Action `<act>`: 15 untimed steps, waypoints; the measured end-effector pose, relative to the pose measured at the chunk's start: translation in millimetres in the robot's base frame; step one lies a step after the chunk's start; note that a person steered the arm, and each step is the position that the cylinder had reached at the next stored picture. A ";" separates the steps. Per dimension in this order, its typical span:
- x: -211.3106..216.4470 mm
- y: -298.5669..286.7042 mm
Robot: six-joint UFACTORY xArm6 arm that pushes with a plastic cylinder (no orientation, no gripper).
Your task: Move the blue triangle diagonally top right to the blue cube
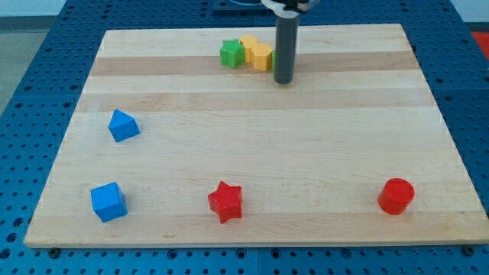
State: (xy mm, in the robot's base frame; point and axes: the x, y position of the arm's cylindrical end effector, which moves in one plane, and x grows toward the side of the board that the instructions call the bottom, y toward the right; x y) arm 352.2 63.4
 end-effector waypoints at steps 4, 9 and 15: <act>36.1 -254.1; 74.0 -258.4; 147.7 -362.4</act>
State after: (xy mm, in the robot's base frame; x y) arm 499.8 -299.1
